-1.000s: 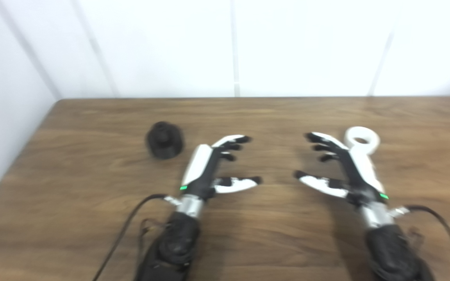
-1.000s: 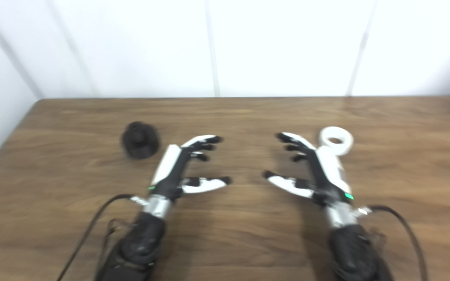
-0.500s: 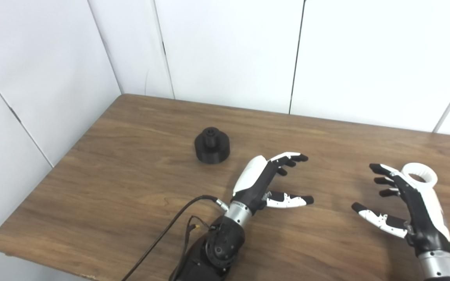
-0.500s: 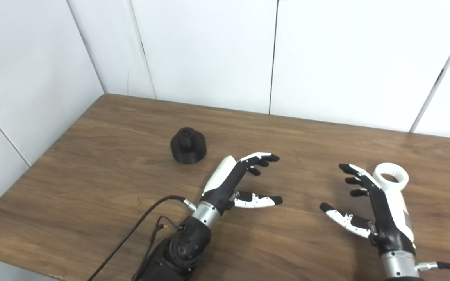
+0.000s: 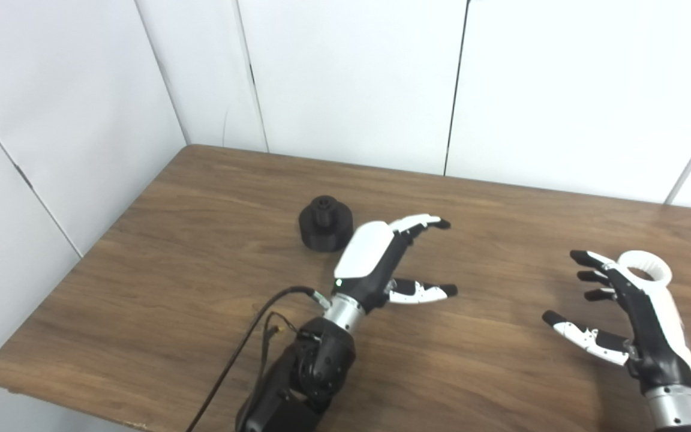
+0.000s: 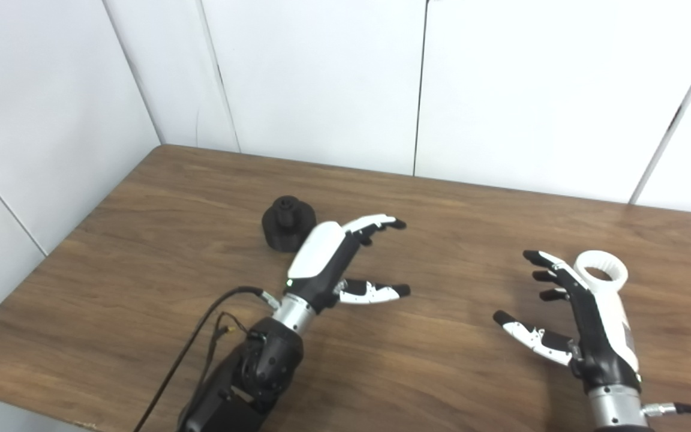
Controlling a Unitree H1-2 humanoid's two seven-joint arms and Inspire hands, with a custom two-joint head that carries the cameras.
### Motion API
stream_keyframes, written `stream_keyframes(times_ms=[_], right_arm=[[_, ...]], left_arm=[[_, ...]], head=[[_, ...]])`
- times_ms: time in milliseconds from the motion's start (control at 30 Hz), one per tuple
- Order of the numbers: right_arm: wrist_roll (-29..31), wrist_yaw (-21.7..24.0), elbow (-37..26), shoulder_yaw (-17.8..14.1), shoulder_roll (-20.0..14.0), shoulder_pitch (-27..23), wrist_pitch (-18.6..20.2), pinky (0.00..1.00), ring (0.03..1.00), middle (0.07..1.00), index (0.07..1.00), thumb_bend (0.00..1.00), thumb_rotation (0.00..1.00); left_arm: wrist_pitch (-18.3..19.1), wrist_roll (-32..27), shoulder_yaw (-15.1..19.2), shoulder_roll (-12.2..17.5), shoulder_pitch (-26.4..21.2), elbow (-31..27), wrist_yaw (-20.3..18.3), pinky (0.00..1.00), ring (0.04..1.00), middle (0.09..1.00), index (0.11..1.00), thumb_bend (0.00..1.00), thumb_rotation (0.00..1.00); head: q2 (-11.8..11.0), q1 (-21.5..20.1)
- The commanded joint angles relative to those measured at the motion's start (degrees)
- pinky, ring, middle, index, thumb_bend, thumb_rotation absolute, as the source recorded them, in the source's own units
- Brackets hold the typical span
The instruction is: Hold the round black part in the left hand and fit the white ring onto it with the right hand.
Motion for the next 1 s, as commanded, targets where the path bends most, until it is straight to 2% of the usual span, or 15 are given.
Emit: stream_keyframes(times_ms=[0,133,267,467,633,767,867,967], right_arm=[[0.6,-0.2,-1.0,-0.5,-0.5,-2.1,-1.9,0.66,0.771,0.822,0.803,0.67,0.21],[0.6,-0.3,-0.7,-0.5,-0.6,-2.1,-2.2,0.66,0.768,0.818,0.802,0.67,0.21],[0.4,-0.6,-0.4,-0.4,-0.6,-2.2,-2.6,0.65,0.765,0.817,0.801,0.67,0.21],[1.0,-0.4,0.0,-0.5,-0.5,-2.3,-2.5,0.66,0.773,0.824,0.801,0.67,0.20],[1.1,-0.3,-0.1,-0.4,-0.5,-2.2,-2.1,0.66,0.774,0.827,0.803,0.67,0.21],[1.1,-0.6,0.4,-0.4,-0.6,-2.2,-2.8,0.66,0.771,0.822,0.801,0.68,0.21],[1.1,-0.8,0.6,-0.4,-0.7,-2.1,-3.0,0.65,0.770,0.821,0.799,0.68,0.21],[1.1,-0.8,0.5,-0.5,-0.7,-2.0,-3.0,0.65,0.772,0.826,0.803,0.68,0.21]], left_arm=[[-0.2,1.6,0.8,1.6,-2.6,-2.9,1.0,0.78,0.868,0.860,0.775,0.74,0.29],[0.4,3.4,1.6,3.6,-2.8,-4.1,1.2,0.85,0.880,0.861,0.771,0.75,0.29],[0.7,4.9,2.6,6.0,-3.5,-5.8,0.9,0.83,0.885,0.866,0.767,0.75,0.30],[2.1,5.5,4.8,8.9,-5.0,-7.8,-0.2,0.86,0.911,0.894,0.779,0.75,0.32],[4.7,7.4,6.1,11.1,-6.0,-8.8,-1.9,0.95,0.955,0.911,0.786,0.76,0.33],[5.6,8.9,7.1,12.8,-6.7,-8.4,-1.8,1.00,0.992,0.914,0.789,0.77,0.31],[5.7,9.4,7.6,13.8,-7.1,-7.6,-1.4,0.97,0.993,0.933,0.785,0.78,0.29],[6.4,9.3,8.3,14.7,-7.4,-6.8,-1.8,1.00,1.000,0.987,0.797,0.77,0.29]], head=[[0.0,0.1],[0.0,0.0],[0.0,0.1],[-0.1,0.6],[-0.2,0.6],[-0.2,0.7],[-0.1,0.8],[-0.1,0.8]])
